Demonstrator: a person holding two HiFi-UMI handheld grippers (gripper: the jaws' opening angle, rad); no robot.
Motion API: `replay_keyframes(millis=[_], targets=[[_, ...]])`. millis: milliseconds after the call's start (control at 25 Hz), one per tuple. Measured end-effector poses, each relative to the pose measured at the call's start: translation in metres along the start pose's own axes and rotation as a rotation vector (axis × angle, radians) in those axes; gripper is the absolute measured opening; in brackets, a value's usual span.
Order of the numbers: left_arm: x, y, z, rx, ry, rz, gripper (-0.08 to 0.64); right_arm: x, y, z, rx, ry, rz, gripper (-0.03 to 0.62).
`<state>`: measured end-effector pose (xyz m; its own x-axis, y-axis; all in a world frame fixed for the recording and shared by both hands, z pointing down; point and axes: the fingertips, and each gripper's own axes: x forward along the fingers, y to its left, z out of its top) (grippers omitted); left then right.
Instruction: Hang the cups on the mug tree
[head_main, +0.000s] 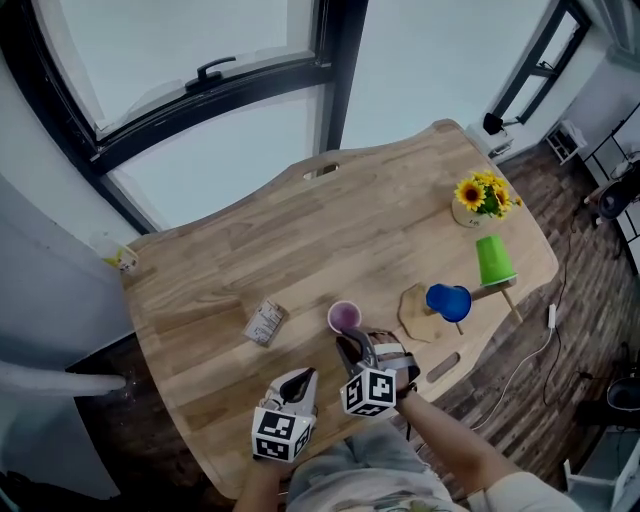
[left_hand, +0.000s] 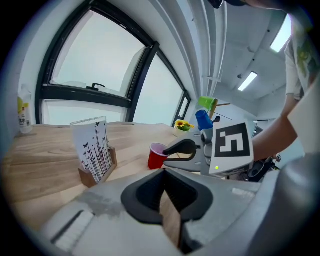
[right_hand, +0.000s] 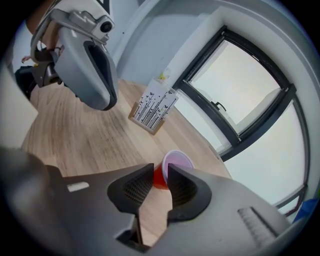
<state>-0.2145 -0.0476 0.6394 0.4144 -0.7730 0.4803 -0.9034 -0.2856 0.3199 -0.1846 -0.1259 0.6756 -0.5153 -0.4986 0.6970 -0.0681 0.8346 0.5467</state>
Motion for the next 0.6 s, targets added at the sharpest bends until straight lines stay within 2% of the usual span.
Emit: replay_keyframes(millis=[200, 360, 600], targets=[[0.003, -0.003, -0.001, 0.003, 0.004, -0.019, 0.005, -0.002, -0.002, 0.002, -0.001, -0.011, -0.03, 0.021], [0.002, -0.002, -0.004, 0.004, 0.014, -0.01, 0.005, -0.009, -0.003, 0.004, 0.009, -0.031, -0.028, 0.021], [-0.002, 0.006, 0.007, -0.031, -0.011, 0.066, 0.005, -0.034, -0.013, 0.01, 0.031, -0.089, -0.019, 0.021]])
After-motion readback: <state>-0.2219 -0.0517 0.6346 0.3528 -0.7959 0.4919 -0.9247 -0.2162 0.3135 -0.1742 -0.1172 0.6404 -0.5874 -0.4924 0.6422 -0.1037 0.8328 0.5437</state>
